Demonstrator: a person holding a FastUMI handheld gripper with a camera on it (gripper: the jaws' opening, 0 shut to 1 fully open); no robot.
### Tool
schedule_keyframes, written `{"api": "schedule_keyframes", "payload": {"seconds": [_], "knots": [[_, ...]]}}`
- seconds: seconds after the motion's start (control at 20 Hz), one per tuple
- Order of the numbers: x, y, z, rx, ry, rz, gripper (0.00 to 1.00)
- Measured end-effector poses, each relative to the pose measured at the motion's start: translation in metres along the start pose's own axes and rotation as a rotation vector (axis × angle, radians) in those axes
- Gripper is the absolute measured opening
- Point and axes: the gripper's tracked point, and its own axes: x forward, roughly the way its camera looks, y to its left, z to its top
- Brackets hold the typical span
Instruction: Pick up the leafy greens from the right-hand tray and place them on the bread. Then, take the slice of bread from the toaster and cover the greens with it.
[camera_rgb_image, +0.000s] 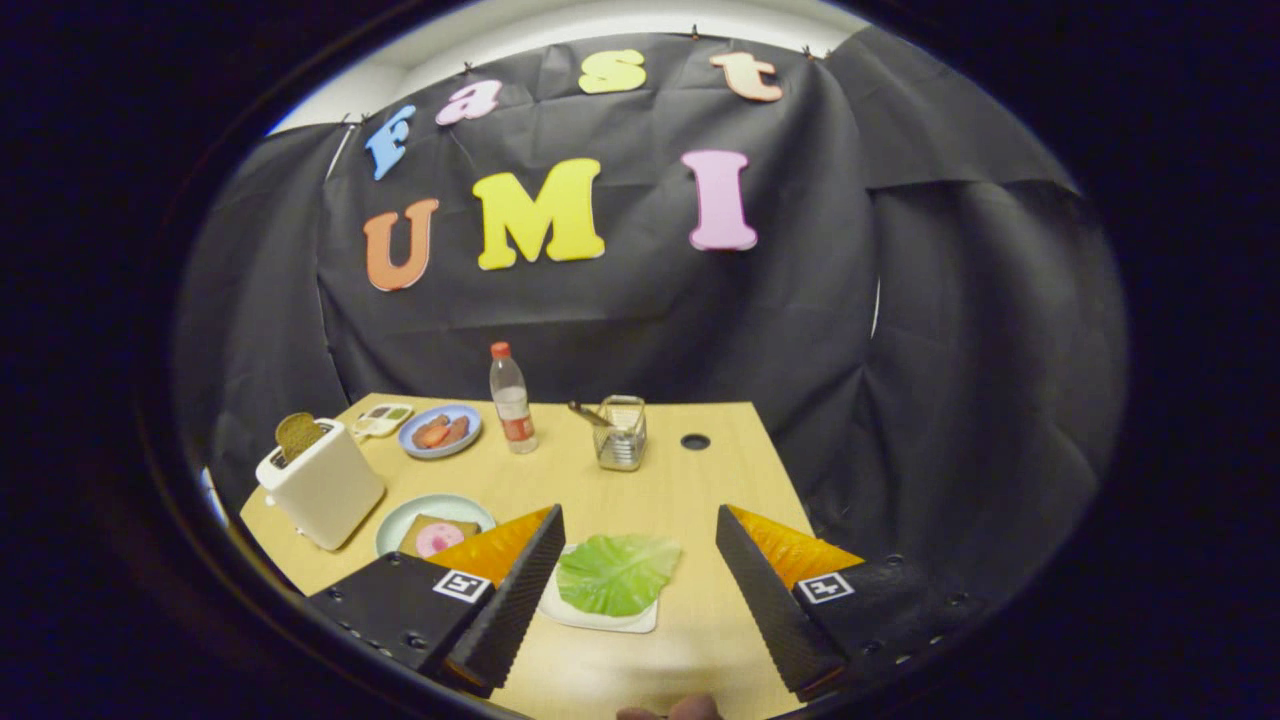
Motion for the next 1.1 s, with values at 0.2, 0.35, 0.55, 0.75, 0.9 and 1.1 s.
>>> {"api": "schedule_keyframes", "payload": {"seconds": [0.2, 0.35, 0.55, 0.75, 0.9, 1.1], "knots": [[0.062, -0.013, -0.045, 0.005, 0.157, 0.022, 0.95], [0.100, -0.021, -0.079, 0.060, 0.283, 0.033, 0.96], [0.143, -0.022, -0.098, 0.093, 0.369, 0.044, 0.96], [0.160, -0.017, -0.108, 0.162, 0.434, 0.073, 0.96], [0.172, -0.014, -0.110, 0.212, 0.448, 0.080, 0.94], [0.184, -0.014, -0.112, 0.240, 0.469, 0.062, 0.53]]}}
